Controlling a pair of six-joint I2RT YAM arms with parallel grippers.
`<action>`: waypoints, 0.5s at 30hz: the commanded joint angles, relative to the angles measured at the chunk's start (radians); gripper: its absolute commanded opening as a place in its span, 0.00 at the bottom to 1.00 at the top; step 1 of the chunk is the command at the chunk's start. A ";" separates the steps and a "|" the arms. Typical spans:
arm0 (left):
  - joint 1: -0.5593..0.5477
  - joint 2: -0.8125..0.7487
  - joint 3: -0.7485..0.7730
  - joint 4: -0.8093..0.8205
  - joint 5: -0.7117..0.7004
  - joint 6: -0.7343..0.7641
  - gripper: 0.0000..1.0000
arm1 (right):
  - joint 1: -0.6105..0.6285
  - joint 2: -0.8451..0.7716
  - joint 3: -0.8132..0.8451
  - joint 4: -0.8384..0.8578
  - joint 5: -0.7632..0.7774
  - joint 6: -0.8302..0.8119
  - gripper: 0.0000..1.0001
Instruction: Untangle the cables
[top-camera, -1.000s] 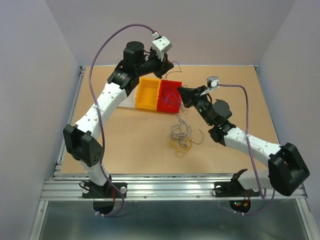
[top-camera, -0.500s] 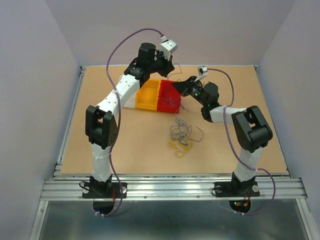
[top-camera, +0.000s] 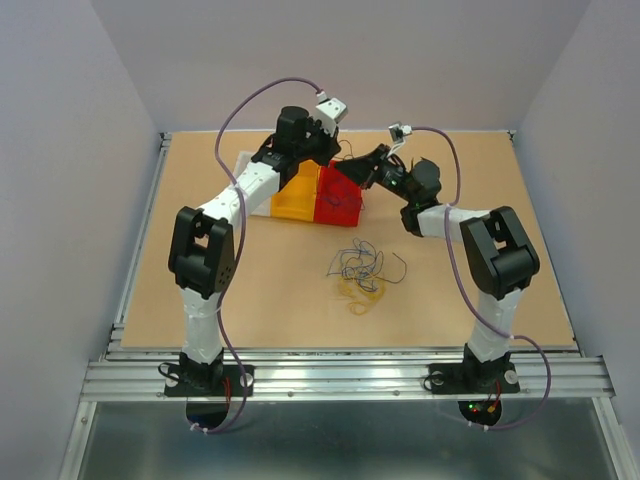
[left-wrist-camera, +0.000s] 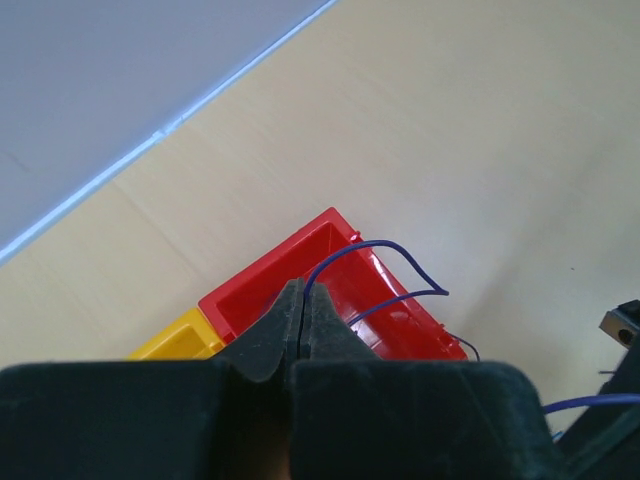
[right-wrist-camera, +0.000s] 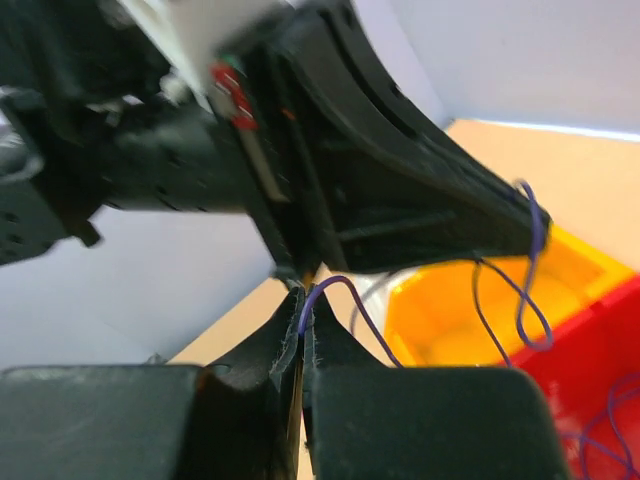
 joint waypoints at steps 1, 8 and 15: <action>0.015 -0.094 -0.021 0.106 -0.015 -0.018 0.00 | -0.001 0.024 0.125 0.119 -0.071 0.063 0.01; 0.083 -0.162 -0.043 0.080 0.045 -0.100 0.00 | 0.002 0.020 0.144 0.210 -0.073 0.189 0.01; 0.103 -0.238 -0.126 0.099 0.125 -0.129 0.00 | 0.004 -0.007 0.085 0.231 -0.051 0.188 0.01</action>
